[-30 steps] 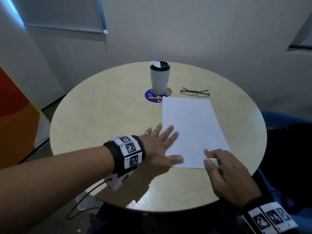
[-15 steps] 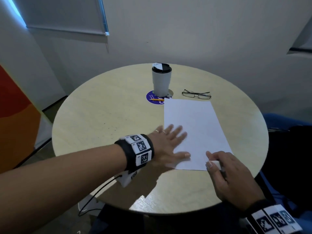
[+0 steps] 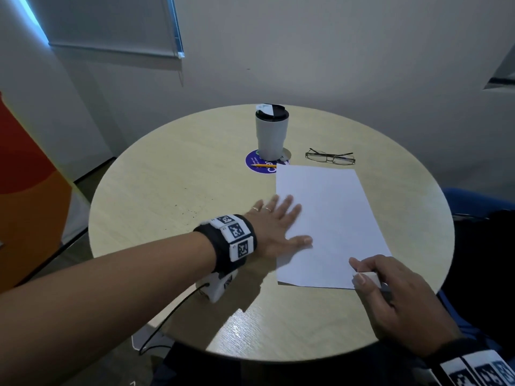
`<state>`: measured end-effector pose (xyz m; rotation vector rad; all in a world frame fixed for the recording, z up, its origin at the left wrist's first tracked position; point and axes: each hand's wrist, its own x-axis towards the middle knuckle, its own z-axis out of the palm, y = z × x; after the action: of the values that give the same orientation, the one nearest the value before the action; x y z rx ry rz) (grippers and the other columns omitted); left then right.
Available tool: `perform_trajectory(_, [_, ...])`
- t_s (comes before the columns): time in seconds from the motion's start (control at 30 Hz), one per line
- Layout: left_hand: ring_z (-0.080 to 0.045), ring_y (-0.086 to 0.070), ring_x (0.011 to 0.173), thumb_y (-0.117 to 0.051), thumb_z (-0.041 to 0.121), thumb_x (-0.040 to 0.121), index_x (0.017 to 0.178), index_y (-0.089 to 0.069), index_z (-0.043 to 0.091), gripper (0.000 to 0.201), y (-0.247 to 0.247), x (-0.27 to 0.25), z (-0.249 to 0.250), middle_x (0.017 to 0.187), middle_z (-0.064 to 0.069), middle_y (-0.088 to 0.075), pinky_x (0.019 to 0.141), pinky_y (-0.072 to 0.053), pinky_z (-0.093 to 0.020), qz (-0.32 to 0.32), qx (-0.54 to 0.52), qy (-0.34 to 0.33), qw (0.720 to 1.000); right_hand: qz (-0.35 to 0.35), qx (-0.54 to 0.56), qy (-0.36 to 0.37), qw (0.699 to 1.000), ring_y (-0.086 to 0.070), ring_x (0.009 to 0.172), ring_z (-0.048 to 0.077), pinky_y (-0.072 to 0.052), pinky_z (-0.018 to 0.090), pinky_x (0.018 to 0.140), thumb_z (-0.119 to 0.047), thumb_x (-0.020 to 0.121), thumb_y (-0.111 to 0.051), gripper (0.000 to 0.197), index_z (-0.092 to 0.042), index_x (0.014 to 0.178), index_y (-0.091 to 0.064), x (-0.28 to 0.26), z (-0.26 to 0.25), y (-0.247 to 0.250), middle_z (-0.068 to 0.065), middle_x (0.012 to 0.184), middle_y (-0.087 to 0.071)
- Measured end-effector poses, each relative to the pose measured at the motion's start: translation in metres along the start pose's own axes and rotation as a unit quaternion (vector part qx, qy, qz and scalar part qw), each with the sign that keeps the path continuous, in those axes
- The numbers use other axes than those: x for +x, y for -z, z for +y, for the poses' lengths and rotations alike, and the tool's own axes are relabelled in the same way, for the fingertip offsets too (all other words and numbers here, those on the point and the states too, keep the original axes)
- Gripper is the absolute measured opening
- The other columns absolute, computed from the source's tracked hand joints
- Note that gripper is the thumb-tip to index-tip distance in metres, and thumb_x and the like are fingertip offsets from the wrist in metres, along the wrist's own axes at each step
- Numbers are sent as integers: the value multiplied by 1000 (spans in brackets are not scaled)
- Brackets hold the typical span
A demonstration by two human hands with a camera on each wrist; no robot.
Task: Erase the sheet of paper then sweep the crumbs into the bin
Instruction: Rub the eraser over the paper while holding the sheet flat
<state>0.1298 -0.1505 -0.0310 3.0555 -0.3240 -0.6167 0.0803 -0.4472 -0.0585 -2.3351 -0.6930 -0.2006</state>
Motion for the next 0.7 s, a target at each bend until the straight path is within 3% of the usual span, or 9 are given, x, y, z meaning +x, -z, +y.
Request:
perform_trajectory(0.1, [-38, 18, 159, -10, 92, 88, 164, 18, 11, 114, 6, -6, -23, 170, -15, 26, 128, 10, -55, -11, 7, 164, 986, 0, 6, 0, 1000, -70, 105, 0, -52, 28, 77, -42, 97, -57, 9, -35, 91, -58, 1, 0, 2, -27, 109, -73])
perform_trajectory(0.17, [-42, 19, 158, -16, 87, 93, 163, 16, 5, 113, 12, -18, -22, 169, -20, 27, 128, 10, -55, -23, -9, 202, 979, -4, 14, 0, 1000, -71, 106, -1, -55, 31, 76, -42, 98, -58, 10, -35, 90, -59, 3, 2, 4, -27, 108, -74])
perform_trajectory(0.27, [-40, 18, 158, -29, 67, 105, 166, 8, 7, 92, 15, -46, -4, 170, -16, 27, 129, 6, -53, -12, -9, 106, 994, -16, 43, 4, 999, -71, 107, -8, -54, 24, 74, -38, 102, -60, 14, -31, 89, -62, 6, 2, 11, -22, 104, -77])
perform_trajectory(0.37, [-32, 17, 160, -28, 58, 109, 167, 6, 15, 80, 1, -74, 18, 171, -6, 27, 130, 3, -50, -3, 9, -1, 1000, -22, 52, 4, 998, -72, 99, -10, -55, 25, 73, -35, 101, -63, 14, -27, 88, -64, 7, -1, 20, -19, 101, -80])
perform_trajectory(0.47, [-27, 17, 160, -23, 58, 109, 167, 8, 17, 77, -19, -96, 37, 172, 2, 26, 131, 2, -49, 3, -13, -26, 1000, -23, 49, -10, 998, -73, 88, -6, -55, 21, 71, -33, 97, -71, 10, -26, 91, -67, 6, -6, 23, -19, 97, -81])
perform_trajectory(0.53, [-27, 15, 161, -22, 59, 109, 167, 6, 19, 76, -31, -108, 44, 173, 4, 20, 131, 2, -50, 5, -33, -38, 999, -1, 26, -12, 1000, -72, 81, 3, -52, 21, 67, -28, 95, -75, 8, -28, 93, -67, 5, -13, 21, -15, 89, -79])
perform_trajectory(0.6, [-29, 9, 162, -24, 59, 109, 167, 3, 20, 75, -39, -119, 47, 175, 4, 14, 131, 0, -50, 29, -51, -41, 997, 29, 23, -27, 999, -67, 74, 13, -48, 20, 62, -27, 94, -76, 9, -28, 94, -68, 4, -23, 16, -12, 83, -75])
perform_trajectory(0.7, [-35, 0, 162, -28, 61, 108, 167, -6, 20, 75, -44, -134, 52, 176, 3, 6, 130, 1, -52, 58, -48, -25, 997, 21, 54, -68, 996, -65, 63, 18, -46, 19, 56, -28, 94, -76, 7, -27, 92, -69, 3, -37, 3, -11, 78, -74])
